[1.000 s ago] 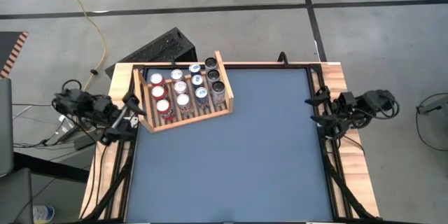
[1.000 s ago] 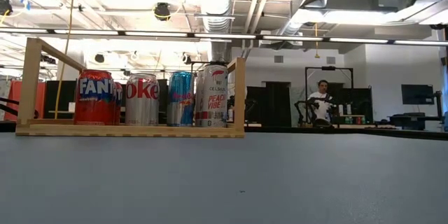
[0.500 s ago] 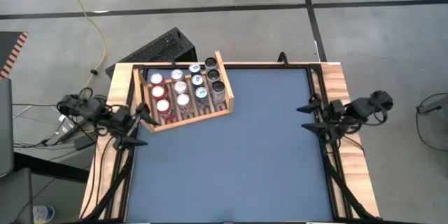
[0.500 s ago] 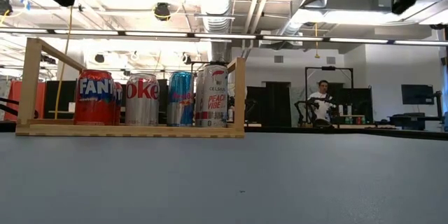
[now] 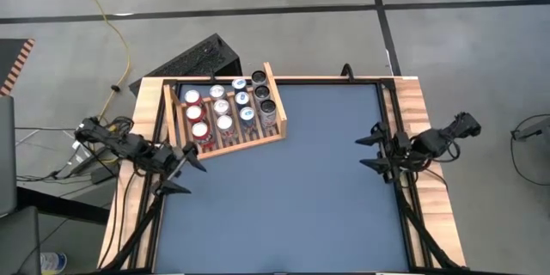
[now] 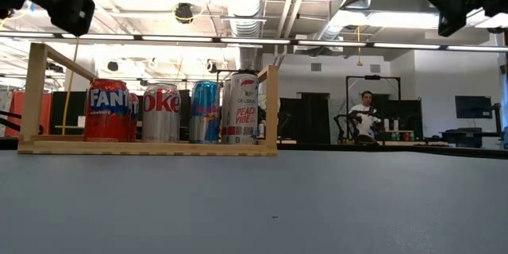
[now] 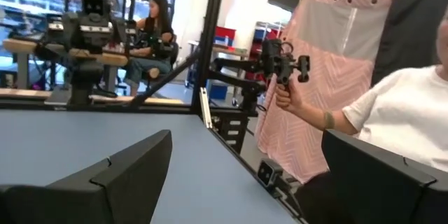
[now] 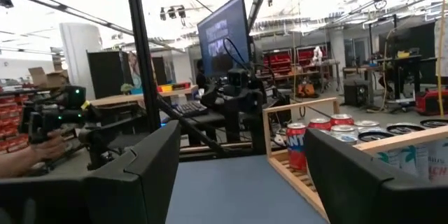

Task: Place canned beverage on shelf
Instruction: Return to Home Position

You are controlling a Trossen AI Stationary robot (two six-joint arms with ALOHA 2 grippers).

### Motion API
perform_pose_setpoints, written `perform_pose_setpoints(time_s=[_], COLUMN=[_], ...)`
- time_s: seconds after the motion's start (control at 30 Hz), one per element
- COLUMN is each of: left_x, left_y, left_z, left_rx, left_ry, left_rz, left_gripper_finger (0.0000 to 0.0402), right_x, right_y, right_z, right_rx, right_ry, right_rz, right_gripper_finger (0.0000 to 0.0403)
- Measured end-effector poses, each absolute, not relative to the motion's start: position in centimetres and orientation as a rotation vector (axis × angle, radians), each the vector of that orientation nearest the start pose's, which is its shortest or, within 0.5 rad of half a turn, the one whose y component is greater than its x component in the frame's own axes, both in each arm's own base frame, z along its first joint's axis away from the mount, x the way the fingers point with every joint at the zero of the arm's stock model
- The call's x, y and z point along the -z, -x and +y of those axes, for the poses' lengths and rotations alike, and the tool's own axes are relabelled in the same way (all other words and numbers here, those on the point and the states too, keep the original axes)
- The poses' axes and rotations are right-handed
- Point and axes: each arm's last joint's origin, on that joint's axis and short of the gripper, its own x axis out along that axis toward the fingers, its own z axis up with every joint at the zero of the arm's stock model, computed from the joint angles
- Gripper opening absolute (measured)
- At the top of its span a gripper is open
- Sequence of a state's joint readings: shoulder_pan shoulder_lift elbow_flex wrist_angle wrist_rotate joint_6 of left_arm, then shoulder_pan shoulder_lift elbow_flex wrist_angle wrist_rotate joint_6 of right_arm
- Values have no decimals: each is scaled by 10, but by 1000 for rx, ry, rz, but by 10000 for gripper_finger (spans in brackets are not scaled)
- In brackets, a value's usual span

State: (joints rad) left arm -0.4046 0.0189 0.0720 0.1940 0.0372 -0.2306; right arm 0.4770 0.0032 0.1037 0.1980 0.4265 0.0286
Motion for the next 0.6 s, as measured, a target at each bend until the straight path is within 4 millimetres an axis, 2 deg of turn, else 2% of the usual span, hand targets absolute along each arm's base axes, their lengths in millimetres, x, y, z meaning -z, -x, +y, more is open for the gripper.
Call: perform_pose_setpoints(time_s=[0.23,0.5,0.6], left_x=[-201,-196,-185], left_y=[-84,-86,-88], left_z=[-38,-37,-38], left_rx=[475,435,415], left_ry=[259,168,143], left_rz=[-191,-161,-154], left_gripper_finger=[358,358,358], right_x=[-211,-206,-204], right_y=[-82,-83,-83], right_z=[28,29,29], right_rx=[-50,-49,-44], right_ry=[-143,-120,-117], right_rz=[-242,-195,-189], right_gripper_finger=[291,291,291])
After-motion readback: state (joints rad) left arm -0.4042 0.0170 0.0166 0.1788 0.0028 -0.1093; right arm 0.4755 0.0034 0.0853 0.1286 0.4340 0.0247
